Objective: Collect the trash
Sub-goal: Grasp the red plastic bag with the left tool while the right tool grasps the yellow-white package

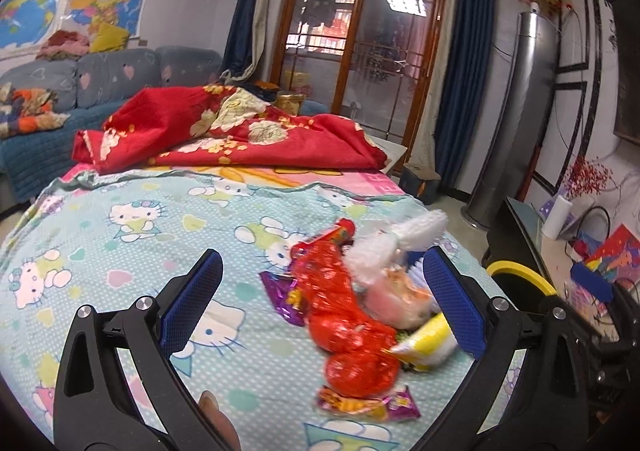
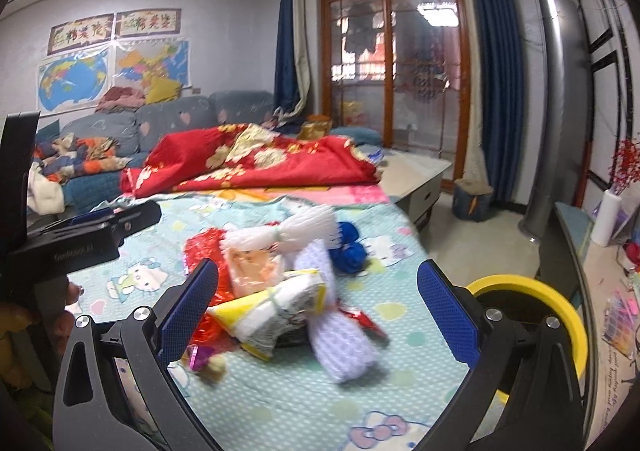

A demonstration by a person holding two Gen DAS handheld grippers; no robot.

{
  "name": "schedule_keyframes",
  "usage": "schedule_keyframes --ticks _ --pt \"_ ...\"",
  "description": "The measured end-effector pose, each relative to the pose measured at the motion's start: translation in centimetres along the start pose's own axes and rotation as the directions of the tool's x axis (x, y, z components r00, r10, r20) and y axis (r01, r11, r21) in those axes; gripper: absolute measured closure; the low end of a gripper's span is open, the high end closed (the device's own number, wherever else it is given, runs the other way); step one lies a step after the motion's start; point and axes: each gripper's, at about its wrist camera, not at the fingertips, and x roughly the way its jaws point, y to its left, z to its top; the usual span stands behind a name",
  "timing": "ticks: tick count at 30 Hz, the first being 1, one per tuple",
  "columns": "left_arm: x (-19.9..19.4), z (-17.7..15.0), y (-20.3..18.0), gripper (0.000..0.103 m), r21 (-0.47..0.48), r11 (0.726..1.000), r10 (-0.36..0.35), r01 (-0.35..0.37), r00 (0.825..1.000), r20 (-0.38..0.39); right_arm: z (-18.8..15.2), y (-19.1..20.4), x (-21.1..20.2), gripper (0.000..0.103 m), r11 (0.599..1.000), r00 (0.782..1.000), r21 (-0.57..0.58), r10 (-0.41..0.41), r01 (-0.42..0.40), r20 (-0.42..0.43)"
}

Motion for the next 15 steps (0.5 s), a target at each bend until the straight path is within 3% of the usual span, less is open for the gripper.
schedule_keyframes --ticks 7,12,15 --pt "1.6 0.6 3.1 0.011 -0.04 0.999 -0.007 0.006 0.999 -0.034 0.3 1.3 2.4 0.006 1.0 0.996 -0.002 0.01 -0.01 -0.086" --pt "3.9 0.6 4.6 0.011 -0.082 0.997 -0.006 -0.004 0.992 -0.13 0.3 1.0 4.4 0.007 0.999 0.988 0.033 0.012 -0.007 -0.154" --pt "5.7 0.3 5.0 0.011 -0.091 0.996 -0.021 0.003 0.982 -0.19 0.3 0.5 5.6 0.017 0.998 0.981 0.068 0.022 -0.008 -0.194"
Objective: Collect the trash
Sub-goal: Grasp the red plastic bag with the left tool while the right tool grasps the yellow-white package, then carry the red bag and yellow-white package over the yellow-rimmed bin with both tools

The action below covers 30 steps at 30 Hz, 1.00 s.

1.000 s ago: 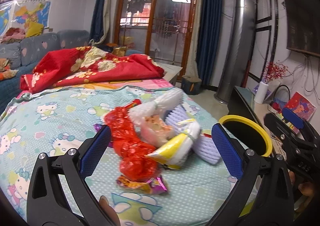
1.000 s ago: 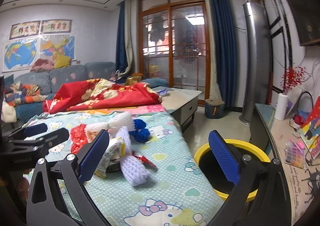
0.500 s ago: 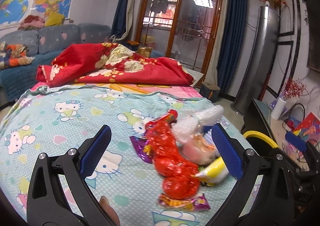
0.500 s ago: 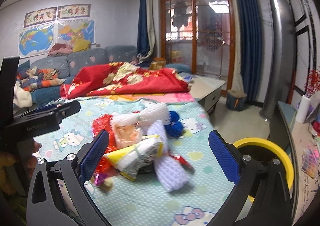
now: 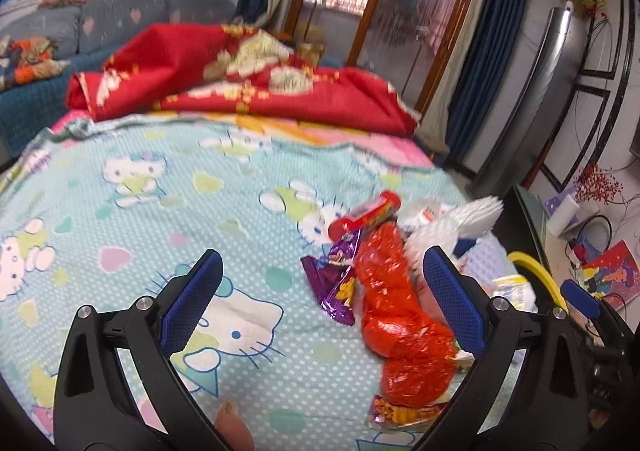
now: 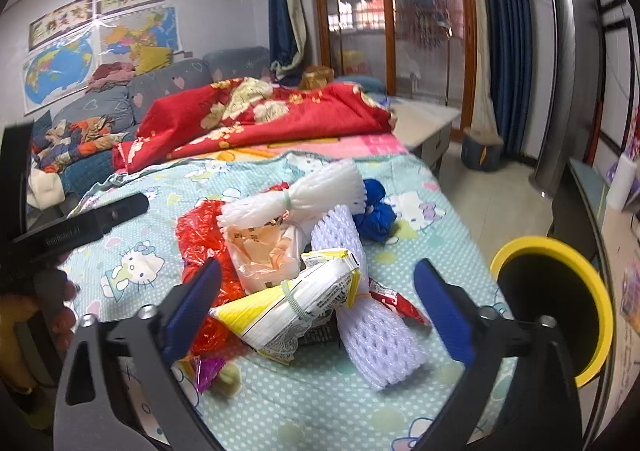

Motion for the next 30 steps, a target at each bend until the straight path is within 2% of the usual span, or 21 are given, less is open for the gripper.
schedule_keyframes --ticks 2,4,7,12,14,18,19,22,26,27,30 --pt "0.9 0.1 0.2 0.011 -0.002 1.0 -0.01 0.01 1.0 -0.023 0.2 -0.4 0.9 0.022 0.999 0.999 0.032 0.014 -0.013 -0.037" --pt "1.6 0.2 0.4 0.019 -0.012 0.999 -0.033 0.032 0.998 -0.046 0.3 -0.8 1.9 0.025 0.997 0.997 0.072 0.018 -0.013 -0.079" --pt "2.6 0.4 0.2 0.025 -0.005 0.998 -0.064 0.064 0.995 -0.072 0.1 -1.4 2.9 0.032 0.989 0.99 0.148 0.043 -0.023 -0.132" --pt "4.6 0.4 -0.3 0.034 -0.014 0.988 -0.157 0.156 0.978 -0.138 -0.3 -2.1 4.0 0.053 0.973 0.981 0.228 0.086 -0.044 -0.177" --pt "5.2 0.3 -0.4 0.04 -0.025 0.986 -0.169 0.167 0.974 -0.154 -0.3 -2.2 3.8 0.055 0.969 0.98 0.241 0.101 -0.058 -0.171" --pt "5.7 0.0 -0.5 0.064 -0.054 0.977 -0.21 0.204 0.961 -0.177 -0.2 -2.6 3.2 0.059 0.963 0.981 0.258 0.121 -0.079 -0.15" --pt "5.7 0.0 -0.5 0.071 -0.055 0.976 -0.219 0.213 0.959 -0.18 0.0 -2.6 3.1 0.065 0.962 0.982 0.26 0.123 -0.082 -0.147" --pt "5.5 0.1 -0.9 0.086 -0.044 0.97 -0.243 0.239 0.953 -0.182 0.1 -2.9 2.6 0.067 0.959 0.982 0.266 0.135 -0.096 -0.132" --pt "4.2 0.7 -1.5 0.098 -0.037 0.967 -0.256 0.253 0.955 -0.151 0.5 -3.1 2.0 0.07 0.959 0.983 0.263 0.144 -0.109 -0.115" --pt "3.9 1.0 -1.6 0.099 -0.032 0.967 -0.255 0.253 0.957 -0.141 0.5 -3.2 1.8 0.073 0.958 0.983 0.262 0.146 -0.113 -0.108" --pt "2.4 1.8 -1.9 0.1 -0.015 0.965 -0.261 0.26 0.961 -0.094 0.8 -3.3 1.1 0.074 0.957 0.984 0.258 0.157 -0.13 -0.089"
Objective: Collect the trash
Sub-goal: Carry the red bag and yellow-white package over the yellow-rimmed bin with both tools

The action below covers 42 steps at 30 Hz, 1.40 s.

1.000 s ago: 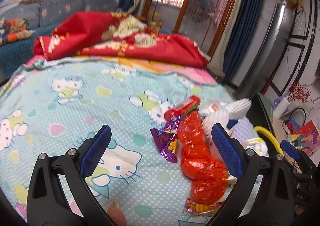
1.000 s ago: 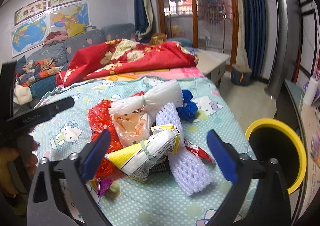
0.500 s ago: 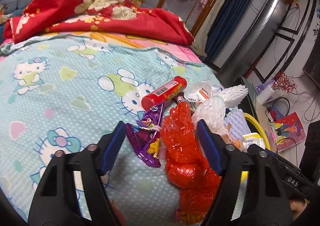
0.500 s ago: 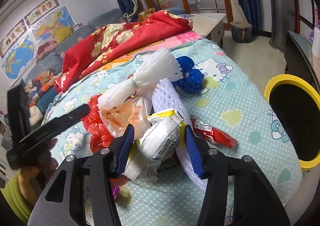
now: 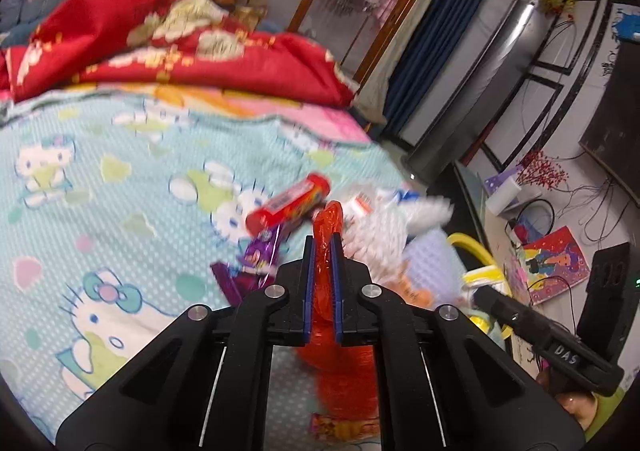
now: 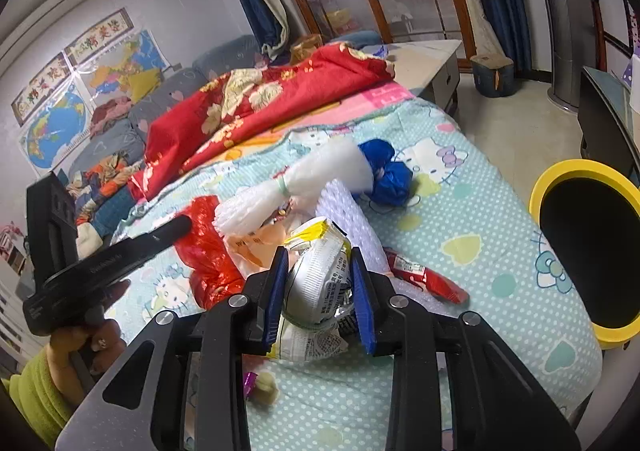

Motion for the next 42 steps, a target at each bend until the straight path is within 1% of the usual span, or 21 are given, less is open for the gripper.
schedule_keyframes --ticks 2,6,9,14,17,25,31,42 --pt "-1.2 0.6 -0.5 0.1 0.007 1.0 -0.004 0.004 0.999 0.036 0.2 0.0 -0.5 0.074 1.0 1.0 -0.005 0.011 -0.011 0.014" --pt "-3.2 1.8 -1.5 0.101 0.009 1.0 -0.026 0.026 0.996 0.085 0.7 0.1 -1.8 0.074 1.0 0.998 -0.019 0.025 -0.024 0.05" --pt "-4.2 2.3 -2.4 0.101 0.014 0.999 -0.053 0.052 0.993 0.108 1.1 0.0 -2.9 0.074 0.999 0.997 -0.025 0.029 -0.027 0.077" --pt "-4.8 3.0 -4.6 0.101 0.036 0.994 -0.109 0.105 0.987 0.117 2.1 -0.5 -4.8 0.074 0.999 0.991 -0.036 0.01 -0.005 0.137" --pt "-4.7 3.1 -5.8 0.101 0.055 0.99 -0.132 0.126 0.985 0.113 2.6 -1.1 -5.7 0.074 0.999 0.985 -0.035 -0.009 0.015 0.171" --pt "-3.6 3.2 -9.8 0.101 0.126 0.977 -0.186 0.174 0.979 0.087 3.4 -3.7 -7.5 0.074 0.998 0.971 0.016 -0.063 0.061 0.23" --pt "-2.6 3.0 -12.4 0.101 0.174 0.966 -0.205 0.19 0.976 0.069 3.9 -6.1 -8.9 0.074 0.993 0.958 0.069 -0.111 0.096 0.266" --pt "-0.2 2.0 -16.9 0.101 0.227 0.946 -0.243 0.23 0.97 0.029 4.6 -10.6 -10.4 0.074 0.973 0.931 0.148 -0.214 0.177 0.294"
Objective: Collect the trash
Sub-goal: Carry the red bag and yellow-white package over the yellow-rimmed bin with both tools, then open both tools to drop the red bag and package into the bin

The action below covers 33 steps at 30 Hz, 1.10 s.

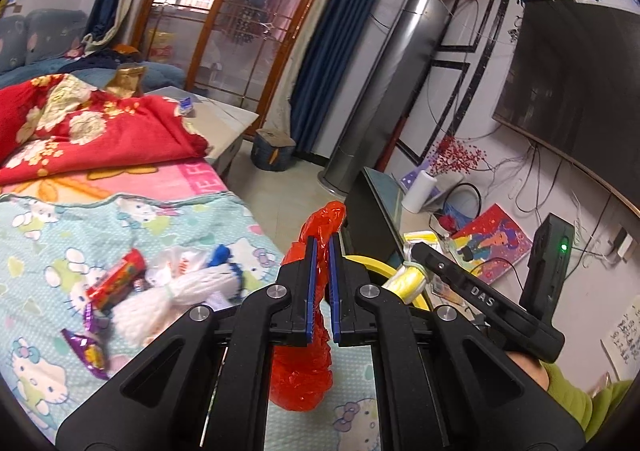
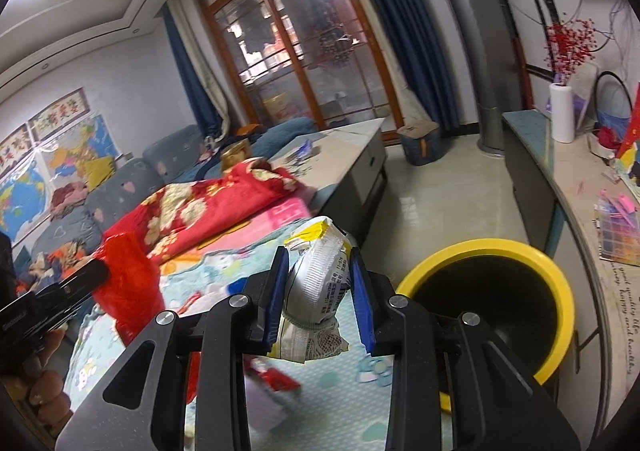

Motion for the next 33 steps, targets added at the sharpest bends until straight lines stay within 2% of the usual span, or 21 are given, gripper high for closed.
schedule_keyframes --ticks 8,18,33 --pt "2.3 -0.4 -2.4 0.101 0.023 0.999 -0.028 0.029 0.999 -0.021 0.4 -4.0 0.1 0.074 0.995 0.996 0.048 -0.089 0.089 0.009" --pt "6.0 -1.0 -5.3 0.101 0.04 0.997 -0.057 0.058 0.997 -0.043 0.5 -8.6 0.4 0.074 0.977 0.981 0.089 -0.196 0.195 0.01" --pt "12.7 -2.6 -9.0 0.101 0.039 0.996 -0.078 0.083 0.99 -0.115 -0.6 -14.5 1.9 0.074 0.947 0.956 0.134 -0.29 0.292 -0.039"
